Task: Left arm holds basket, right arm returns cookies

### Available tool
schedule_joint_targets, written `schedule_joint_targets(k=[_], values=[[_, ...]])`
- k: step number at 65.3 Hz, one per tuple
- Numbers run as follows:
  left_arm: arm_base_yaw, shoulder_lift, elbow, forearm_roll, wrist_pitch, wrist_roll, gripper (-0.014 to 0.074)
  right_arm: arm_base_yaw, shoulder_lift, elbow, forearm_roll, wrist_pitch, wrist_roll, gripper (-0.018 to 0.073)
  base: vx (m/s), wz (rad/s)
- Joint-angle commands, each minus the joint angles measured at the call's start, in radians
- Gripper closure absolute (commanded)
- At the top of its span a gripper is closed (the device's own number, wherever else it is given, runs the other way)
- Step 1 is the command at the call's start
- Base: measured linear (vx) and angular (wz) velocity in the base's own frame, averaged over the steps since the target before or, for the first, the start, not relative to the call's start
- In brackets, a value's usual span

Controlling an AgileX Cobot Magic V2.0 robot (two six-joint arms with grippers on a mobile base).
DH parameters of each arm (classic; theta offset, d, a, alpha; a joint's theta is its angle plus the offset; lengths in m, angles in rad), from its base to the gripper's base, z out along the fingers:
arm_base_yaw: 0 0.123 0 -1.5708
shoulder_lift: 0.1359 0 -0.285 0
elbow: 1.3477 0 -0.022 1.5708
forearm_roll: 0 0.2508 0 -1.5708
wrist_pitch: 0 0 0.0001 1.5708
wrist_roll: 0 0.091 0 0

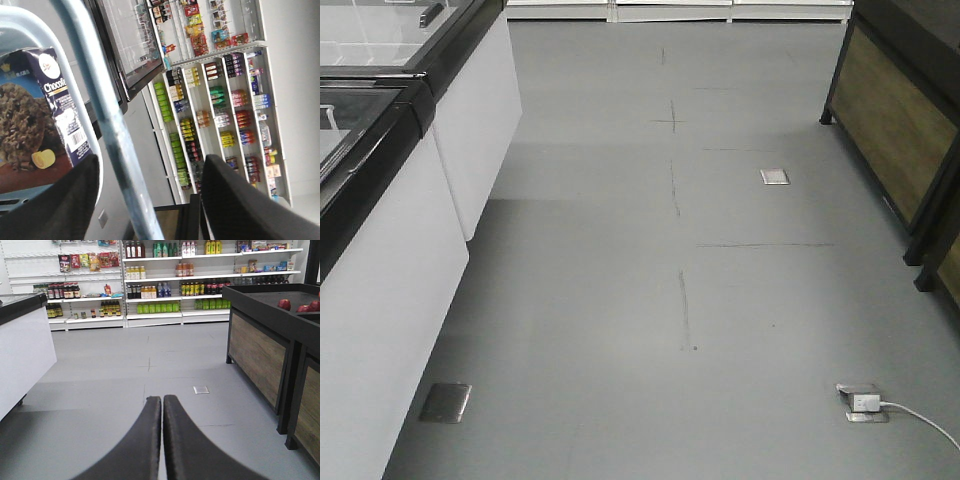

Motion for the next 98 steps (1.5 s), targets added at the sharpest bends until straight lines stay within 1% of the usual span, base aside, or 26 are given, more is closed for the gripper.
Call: schedule_joint_targets(k=[1, 13, 22, 31, 37, 43, 53, 57, 63, 69, 75, 81, 88, 95, 98], values=[[-0.006, -0.014, -0.043, -0.139, 0.042, 0.026, 0.0164, -0.005, -0.012, 0.003, -0.004, -0.078, -0.002, 0.0567, 0.00, 0.00], [-0.007, 0.023, -0.046, -0.190, 0.041, 0.034, 0.0164, -0.005, -0.012, 0.003, -0.004, -0.078, -0.002, 0.0567, 0.00, 0.00], [-0.012, 0.055, -0.070, -0.190, 0.047, 0.034, 0.0164, -0.005, -0.012, 0.003, -0.004, -0.078, -0.002, 0.0567, 0.00, 0.00], [-0.036, 0.100, -0.138, -0.190, 0.102, 0.039, 0.0186, -0.005, -0.012, 0.003, -0.004, -0.078, -0.002, 0.0567, 0.00, 0.00], [-0.047, 0.109, -0.172, -0.190, 0.106, 0.041, 0.0239, -0.005, -0.012, 0.003, -0.004, -0.078, -0.002, 0.0567, 0.00, 0.00], [-0.047, 0.107, -0.174, -0.190, 0.090, 0.039, 0.0328, -0.005, -0.012, 0.003, -0.004, -0.078, -0.002, 0.0567, 0.00, 0.00], [-0.046, 0.107, -0.174, -0.190, 0.103, 0.038, 0.0532, -0.005, -0.012, 0.003, -0.004, -0.078, -0.002, 0.0567, 0.00, 0.00], [-0.046, 0.107, -0.174, -0.190, 0.113, 0.038, 0.0600, -0.005, -0.012, 0.003, -0.004, -0.078, -0.002, 0.0567, 0.00, 0.00], [-0.047, 0.105, -0.174, -0.190, 0.121, 0.035, 0.0605, -0.005, -0.012, 0.003, -0.004, -0.078, -0.002, 0.0567, 0.00, 0.00], [-0.047, 0.102, -0.175, -0.190, 0.127, 0.010, 0.0604, -0.005, -0.012, 0.003, -0.004, -0.078, -0.002, 0.0567, 0.00, 0.00], [-0.062, 0.094, -0.178, -0.190, 0.124, -0.009, 0.0604, -0.005, -0.012, 0.003, -0.004, -0.078, -0.002, 0.0567, 0.00, 0.00], [-0.096, 0.093, -0.204, -0.190, 0.129, -0.015, 0.0604, -0.005, -0.012, 0.003, -0.004, -0.078, -0.002, 0.0567, 0.00, 0.00], [-0.157, 0.091, -0.259, -0.190, 0.136, -0.015, 0.0604, -0.005, -0.012, 0.003, -0.004, -0.078, -0.002, 0.0567, 0.00, 0.00], [-0.244, 0.091, -0.321, -0.190, 0.126, -0.014, 0.0604, -0.005, -0.012, 0.003, -0.004, -0.078, -0.002, 0.0567, 0.00, 0.00], [-0.291, 0.091, -0.340, -0.190, 0.125, -0.012, 0.0604, -0.005, -0.012, 0.003, -0.004, -0.078, -0.002, 0.0567, 0.00, 0.00]])
